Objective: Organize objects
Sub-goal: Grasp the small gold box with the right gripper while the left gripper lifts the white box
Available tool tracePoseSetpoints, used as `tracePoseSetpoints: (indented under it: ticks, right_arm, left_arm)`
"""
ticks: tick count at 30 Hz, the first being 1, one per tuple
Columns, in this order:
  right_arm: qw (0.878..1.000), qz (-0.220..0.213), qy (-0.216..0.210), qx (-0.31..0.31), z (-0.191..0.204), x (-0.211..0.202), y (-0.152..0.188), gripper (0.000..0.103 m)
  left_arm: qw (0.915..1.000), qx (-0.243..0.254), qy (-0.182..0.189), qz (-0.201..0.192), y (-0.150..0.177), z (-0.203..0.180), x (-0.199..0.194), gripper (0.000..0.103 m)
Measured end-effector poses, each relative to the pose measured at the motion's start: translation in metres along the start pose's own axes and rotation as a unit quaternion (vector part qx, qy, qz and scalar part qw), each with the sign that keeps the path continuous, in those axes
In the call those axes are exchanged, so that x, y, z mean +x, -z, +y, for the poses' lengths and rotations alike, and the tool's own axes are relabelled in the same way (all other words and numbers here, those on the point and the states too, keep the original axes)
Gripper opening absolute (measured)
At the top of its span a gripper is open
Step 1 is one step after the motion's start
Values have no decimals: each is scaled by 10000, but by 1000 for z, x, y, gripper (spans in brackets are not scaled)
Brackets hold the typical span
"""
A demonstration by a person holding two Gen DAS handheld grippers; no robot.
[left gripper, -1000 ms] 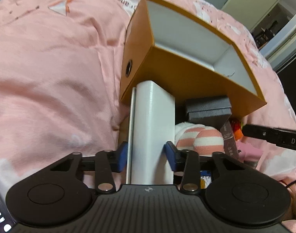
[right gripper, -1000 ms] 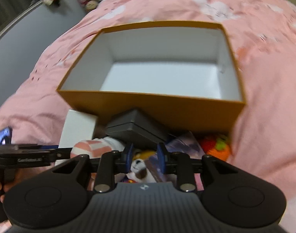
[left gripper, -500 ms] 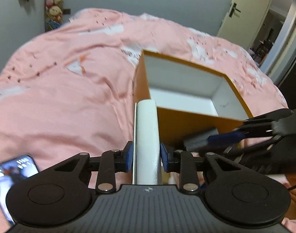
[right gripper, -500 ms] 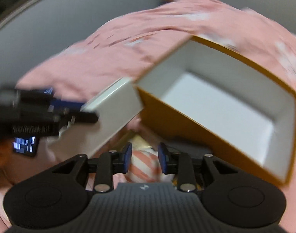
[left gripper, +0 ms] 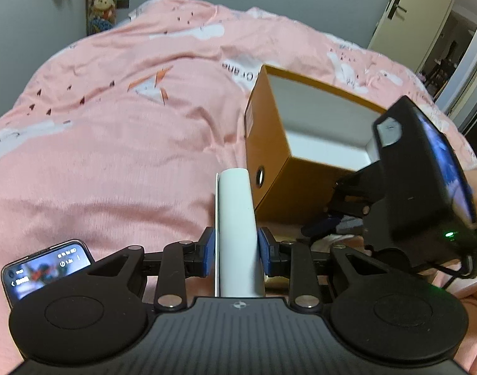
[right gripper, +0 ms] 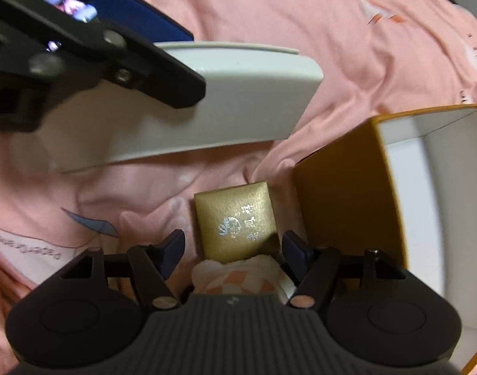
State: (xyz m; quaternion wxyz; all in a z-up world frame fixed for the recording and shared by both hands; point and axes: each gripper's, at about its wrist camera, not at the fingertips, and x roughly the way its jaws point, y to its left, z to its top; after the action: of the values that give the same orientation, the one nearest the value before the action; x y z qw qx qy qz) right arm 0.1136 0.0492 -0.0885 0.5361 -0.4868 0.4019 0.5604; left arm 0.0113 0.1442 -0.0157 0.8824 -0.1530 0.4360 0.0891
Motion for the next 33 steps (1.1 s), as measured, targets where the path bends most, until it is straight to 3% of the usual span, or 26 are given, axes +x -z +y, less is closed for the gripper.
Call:
tracePoseSetpoints:
  ticks: [13, 18, 24, 33]
  right_arm:
    - [9973, 416, 460, -397, 12, 38, -3, 69]
    - [9982, 462, 341, -169, 8, 51, 0, 66]
    - [9986, 256, 433, -189, 13, 40, 10, 65]
    - [9970, -557, 531, 4, 19, -14, 27, 65]
  left_arm:
    - [9948, 639, 5, 791, 3, -5, 27, 35]
    - [9951, 632, 40, 756, 5, -5, 22, 35]
    - [9962, 584, 53, 637, 2, -6, 16, 34]
    - [9981, 582, 43, 193, -7, -9, -17, 33]
